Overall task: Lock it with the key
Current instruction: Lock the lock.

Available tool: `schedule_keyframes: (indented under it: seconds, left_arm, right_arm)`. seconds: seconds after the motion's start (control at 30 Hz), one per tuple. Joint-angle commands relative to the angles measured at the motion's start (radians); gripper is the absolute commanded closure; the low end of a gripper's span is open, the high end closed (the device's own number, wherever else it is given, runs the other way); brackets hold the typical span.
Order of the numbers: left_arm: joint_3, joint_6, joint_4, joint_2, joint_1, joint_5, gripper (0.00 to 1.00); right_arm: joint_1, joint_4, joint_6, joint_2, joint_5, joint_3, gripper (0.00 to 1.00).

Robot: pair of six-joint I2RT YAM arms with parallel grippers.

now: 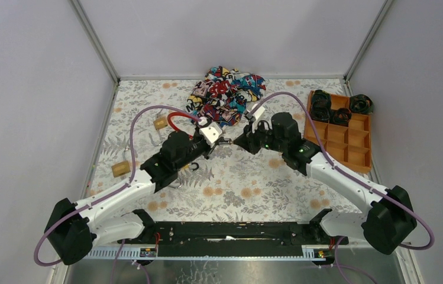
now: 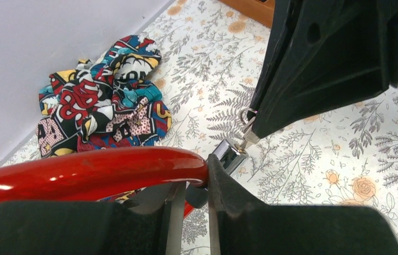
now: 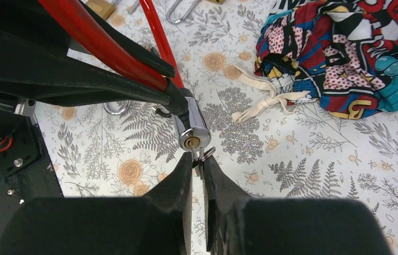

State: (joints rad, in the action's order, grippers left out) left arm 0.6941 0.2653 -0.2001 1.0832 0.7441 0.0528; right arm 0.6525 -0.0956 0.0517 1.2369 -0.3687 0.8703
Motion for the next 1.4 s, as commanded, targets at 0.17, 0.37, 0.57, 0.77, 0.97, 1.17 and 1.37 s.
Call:
schedule_keyframes:
  seconds: [0.17,0.37,0.57,0.77,0.97,1.17,1.37]
  left_arm:
    - [-0.071,0.171,0.187,0.020,-0.084,-0.216,1.00]
    - [-0.005,0.089,0.217,-0.003,-0.085,-0.177,1.00]
    - [0.126,-0.023,0.263,-0.012,-0.082,-0.172,1.00]
    - [0.207,-0.078,0.299,0.001,-0.061,-0.221,1.00]
    - [0.251,-0.125,0.309,0.004,-0.056,-0.229,1.00]
    - [0.274,-0.155,0.323,0.007,-0.054,-0.222,1.00]
    - [0.277,-0.154,0.328,0.006,-0.054,-0.222,1.00]
  right_arm:
    - [-0.141,-0.049,-0.034,-0.164,-0.035,-0.003,1.00]
    - [-0.167,-0.058,-0.058,-0.129,-0.072,-0.021,1.00]
    - [-0.102,-0.157,-0.191,0.053,-0.128,-0.005,0.54]
    - [0.075,-0.349,-0.149,0.214,0.003,0.042,0.06]
    - [0.117,-0.474,-0.110,0.330,0.025,0.069,0.00]
    - [0.127,-0.630,-0.104,0.420,0.023,0.106,0.08]
    - [0.128,-0.673,-0.110,0.483,-0.030,0.158,0.32]
